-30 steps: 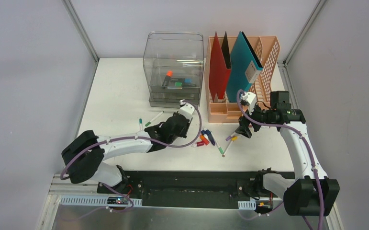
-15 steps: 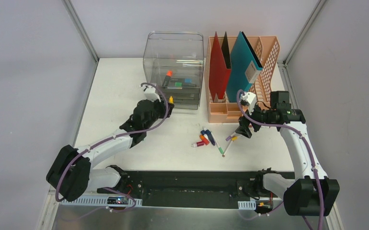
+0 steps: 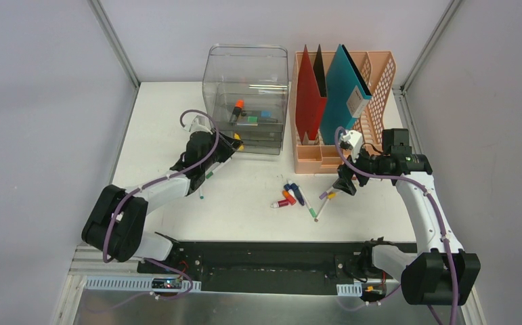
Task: Organize the desk
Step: Place the stationery in the drawer.
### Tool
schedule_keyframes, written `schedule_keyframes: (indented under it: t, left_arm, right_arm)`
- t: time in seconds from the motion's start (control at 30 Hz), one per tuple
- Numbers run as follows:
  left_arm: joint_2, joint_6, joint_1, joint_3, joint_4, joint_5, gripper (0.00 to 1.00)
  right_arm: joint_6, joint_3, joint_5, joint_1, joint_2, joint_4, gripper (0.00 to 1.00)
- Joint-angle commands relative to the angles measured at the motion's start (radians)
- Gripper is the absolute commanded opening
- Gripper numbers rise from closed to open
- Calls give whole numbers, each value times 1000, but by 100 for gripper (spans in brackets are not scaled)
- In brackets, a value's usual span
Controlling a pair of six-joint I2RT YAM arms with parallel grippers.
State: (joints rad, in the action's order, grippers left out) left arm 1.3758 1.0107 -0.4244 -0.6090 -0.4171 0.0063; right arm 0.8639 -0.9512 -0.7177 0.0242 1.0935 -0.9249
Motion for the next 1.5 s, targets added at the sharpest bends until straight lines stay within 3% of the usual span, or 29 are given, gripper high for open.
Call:
schedule_keyframes:
  t: [0.0, 0.27, 0.4, 0.63, 0.8, 1.07, 1.3, 1.47]
  left_arm:
    - [15, 141, 4, -97, 74, -38, 3]
    - [53, 247, 12, -142, 134, -75, 7]
    - [76, 281, 18, -175, 156, -61, 15]
    - [109, 299, 24, -210, 157, -13, 45]
    - [90, 283, 26, -203, 154, -8, 54]
    - [-2, 109, 26, -159, 107, 94, 59]
    - [-81, -131, 26, 21, -283, 294, 66]
    - [-104, -235, 25, 71, -278, 396, 71]
  right_arm:
    - [25, 5, -20, 8, -15, 7, 84]
    - [26, 5, -23, 8, -17, 6, 84]
    - [26, 6, -23, 9, -18, 5, 84]
    - [30, 6, -23, 10, -21, 3, 84]
    - [32, 6, -22, 14, -21, 3, 84]
    - [32, 6, -23, 15, -19, 1, 84]
    - [33, 8, -25, 17, -14, 1, 85]
    - [36, 12, -26, 16, -11, 3, 84]
